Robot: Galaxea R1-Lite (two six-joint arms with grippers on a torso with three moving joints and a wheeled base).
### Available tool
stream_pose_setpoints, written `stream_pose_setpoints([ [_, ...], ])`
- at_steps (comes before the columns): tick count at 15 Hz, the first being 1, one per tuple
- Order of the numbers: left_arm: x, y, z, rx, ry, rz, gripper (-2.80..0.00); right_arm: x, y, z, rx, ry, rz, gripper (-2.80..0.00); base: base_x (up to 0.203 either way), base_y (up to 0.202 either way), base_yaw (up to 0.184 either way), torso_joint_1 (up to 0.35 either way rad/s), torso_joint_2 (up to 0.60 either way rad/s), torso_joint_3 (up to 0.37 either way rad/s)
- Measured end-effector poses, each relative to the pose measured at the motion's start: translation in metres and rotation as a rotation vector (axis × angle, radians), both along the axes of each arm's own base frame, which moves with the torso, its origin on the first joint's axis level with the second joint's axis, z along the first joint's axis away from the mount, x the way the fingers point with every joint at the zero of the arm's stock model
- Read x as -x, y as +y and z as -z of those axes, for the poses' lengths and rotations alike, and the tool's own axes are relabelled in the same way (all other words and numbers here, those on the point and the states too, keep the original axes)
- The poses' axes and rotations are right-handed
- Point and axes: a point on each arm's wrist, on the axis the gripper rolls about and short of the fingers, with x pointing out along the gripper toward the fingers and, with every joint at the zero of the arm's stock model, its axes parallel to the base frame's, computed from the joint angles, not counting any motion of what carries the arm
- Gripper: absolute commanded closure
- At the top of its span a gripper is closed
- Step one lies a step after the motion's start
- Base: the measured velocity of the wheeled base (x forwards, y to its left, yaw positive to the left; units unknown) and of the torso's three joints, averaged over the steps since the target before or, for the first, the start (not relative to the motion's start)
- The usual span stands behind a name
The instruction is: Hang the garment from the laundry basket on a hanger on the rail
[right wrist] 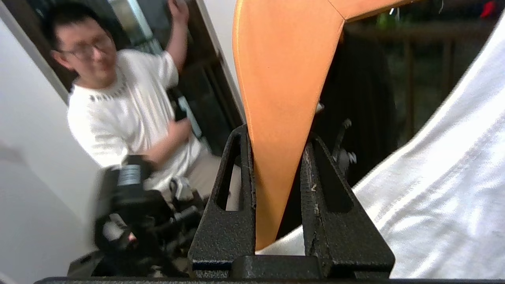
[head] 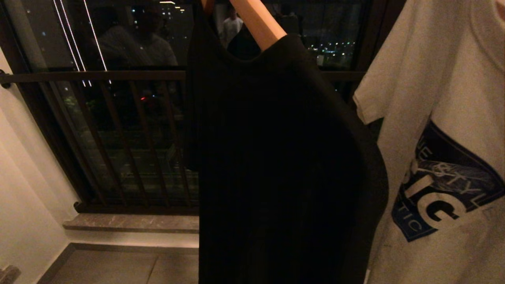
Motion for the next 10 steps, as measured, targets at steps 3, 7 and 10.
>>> stream_pose_setpoints([
  [3,0.000,0.000,0.000,0.000,0.000,0.000,0.00,-0.025,-0.011,-0.005,0.010,0.018,-0.019,0.00,0.000,0.000,0.000,0.000,0.00,0.000],
  [7,0.000,0.000,0.000,0.000,0.000,0.000,0.00,-0.054,-0.018,-0.003,0.034,-0.011,-0.119,0.00,0.000,0.000,0.000,0.000,0.00,0.000],
  [10,0.000,0.000,0.000,0.000,0.000,0.001,0.00,-0.069,-0.021,0.008,0.063,-0.033,-0.157,0.00,0.000,0.000,0.000,0.000,0.00,0.000],
])
